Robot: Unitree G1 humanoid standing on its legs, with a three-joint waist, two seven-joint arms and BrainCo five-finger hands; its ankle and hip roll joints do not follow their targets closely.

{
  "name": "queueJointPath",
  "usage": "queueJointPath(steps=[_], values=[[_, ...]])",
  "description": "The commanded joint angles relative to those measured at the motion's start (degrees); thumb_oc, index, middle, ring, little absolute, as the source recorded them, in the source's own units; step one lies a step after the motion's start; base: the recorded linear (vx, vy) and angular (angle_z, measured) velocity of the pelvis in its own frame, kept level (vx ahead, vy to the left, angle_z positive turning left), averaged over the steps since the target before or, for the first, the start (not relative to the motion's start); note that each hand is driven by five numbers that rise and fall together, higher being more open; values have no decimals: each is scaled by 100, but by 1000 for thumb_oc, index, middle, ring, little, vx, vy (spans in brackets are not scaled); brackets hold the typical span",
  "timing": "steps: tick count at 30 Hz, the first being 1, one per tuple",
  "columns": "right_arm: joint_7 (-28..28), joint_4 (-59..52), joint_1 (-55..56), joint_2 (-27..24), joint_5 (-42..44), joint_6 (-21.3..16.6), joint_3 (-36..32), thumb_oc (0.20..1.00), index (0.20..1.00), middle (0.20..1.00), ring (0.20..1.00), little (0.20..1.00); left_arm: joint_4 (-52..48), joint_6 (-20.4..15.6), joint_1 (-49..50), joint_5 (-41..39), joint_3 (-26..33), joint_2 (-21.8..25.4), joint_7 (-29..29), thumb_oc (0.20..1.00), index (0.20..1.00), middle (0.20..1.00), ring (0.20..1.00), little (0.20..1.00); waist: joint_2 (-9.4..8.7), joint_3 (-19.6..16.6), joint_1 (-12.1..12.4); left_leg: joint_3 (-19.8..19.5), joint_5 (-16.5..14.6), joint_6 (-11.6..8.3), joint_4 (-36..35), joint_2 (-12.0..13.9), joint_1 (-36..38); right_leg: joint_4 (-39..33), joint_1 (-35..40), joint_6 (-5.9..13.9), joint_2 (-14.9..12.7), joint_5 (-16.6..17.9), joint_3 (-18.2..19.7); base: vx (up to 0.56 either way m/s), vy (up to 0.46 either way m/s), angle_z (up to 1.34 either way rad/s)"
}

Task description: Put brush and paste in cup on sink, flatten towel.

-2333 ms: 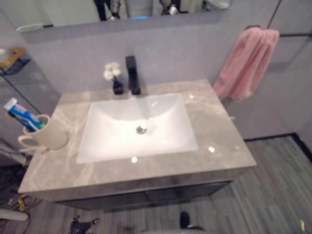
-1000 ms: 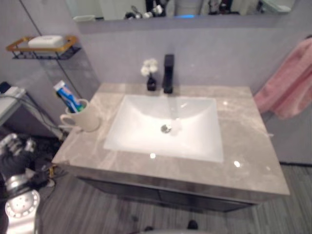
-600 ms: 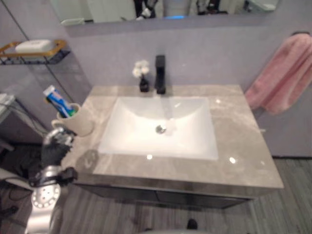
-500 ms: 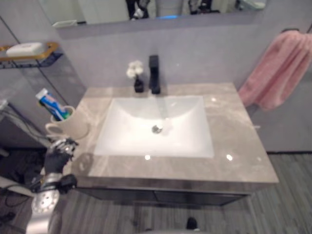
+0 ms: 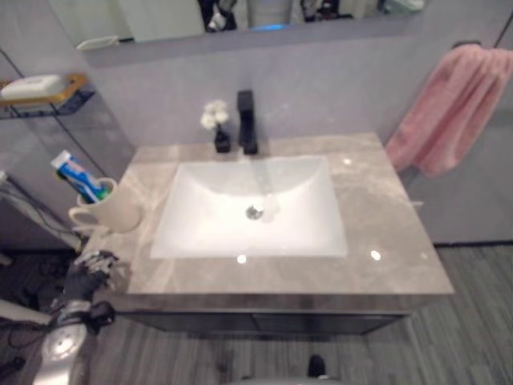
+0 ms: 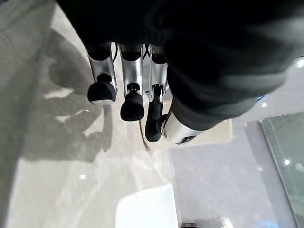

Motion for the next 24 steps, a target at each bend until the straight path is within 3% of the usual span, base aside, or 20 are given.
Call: queueJointPath(steps=[1,13,24], values=[[-28,154,-214,-66,169,-35,159,1000,1000,1000,1000,1000,-1,-221,-236,-79,453,503,38,200,200,200,200,200,-261,82,-126,-273,-262,189,87,-42,-385,40,479,283,-233,-592,-32,0,0,0],[-7,25,-95,-113,-102,-8,400,1000,1000,1000,1000,1000,368,-223,-534,84,390,680,158,200,200,200,200,200,-359,231,-145,-245,-226,169,87,-29,-531,40,296,312,-202,-548,32,0,0,0],[-55,-7,-133,-97,178,-24,332,1000,1000,1000,1000,1000,744,-245,-1035,112,277,902,319,200,200,200,200,200,-414,368,-223,-190,-183,160,87,-6,-735,40,39,335,-180,-481,126,10,1,-4]])
